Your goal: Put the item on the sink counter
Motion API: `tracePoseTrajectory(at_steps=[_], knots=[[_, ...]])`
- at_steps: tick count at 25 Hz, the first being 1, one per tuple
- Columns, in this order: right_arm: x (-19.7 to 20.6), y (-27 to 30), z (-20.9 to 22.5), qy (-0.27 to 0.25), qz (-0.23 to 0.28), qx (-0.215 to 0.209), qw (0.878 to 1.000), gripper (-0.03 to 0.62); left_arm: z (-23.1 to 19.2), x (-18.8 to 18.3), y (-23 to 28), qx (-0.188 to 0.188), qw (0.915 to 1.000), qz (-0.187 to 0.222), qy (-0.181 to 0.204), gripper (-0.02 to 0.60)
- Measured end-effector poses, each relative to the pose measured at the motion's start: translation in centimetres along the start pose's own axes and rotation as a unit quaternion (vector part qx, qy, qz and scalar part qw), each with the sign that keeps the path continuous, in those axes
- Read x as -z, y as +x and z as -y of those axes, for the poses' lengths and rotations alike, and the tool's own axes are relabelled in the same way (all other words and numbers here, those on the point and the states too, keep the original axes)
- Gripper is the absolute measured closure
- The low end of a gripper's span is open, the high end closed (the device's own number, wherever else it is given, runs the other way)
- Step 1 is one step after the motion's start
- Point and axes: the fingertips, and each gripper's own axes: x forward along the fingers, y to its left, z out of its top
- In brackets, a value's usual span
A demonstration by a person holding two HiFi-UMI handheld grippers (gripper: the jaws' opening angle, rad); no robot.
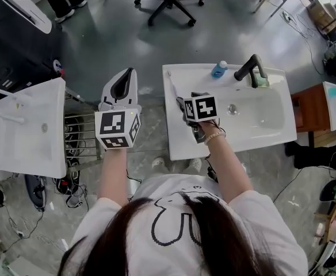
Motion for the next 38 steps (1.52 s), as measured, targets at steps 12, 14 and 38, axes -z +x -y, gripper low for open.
tracePoseTrajectory(at_steps=[12, 14, 38], knots=[[-3.2, -8.1, 0.9, -0.031, 0.08, -0.023, 0.996, 0.341, 2.8, -2.6, -1.5, -0.035, 0.999, 0.027, 0.001, 0.574], [-3.8, -9.9, 0.7, -0.033, 0.101, -0.03, 0.994, 0.341, 3.2, -2.9, -2.0, -0.041, 0.9987, 0.029, -0.001, 0.574], [-11.3, -29.0, 3.5, -0.141, 0.418, 0.021, 0.897, 0.565, 5.3, -10.2, -5.3, -0.064, 0.9913, 0.106, 0.046, 0.574]])
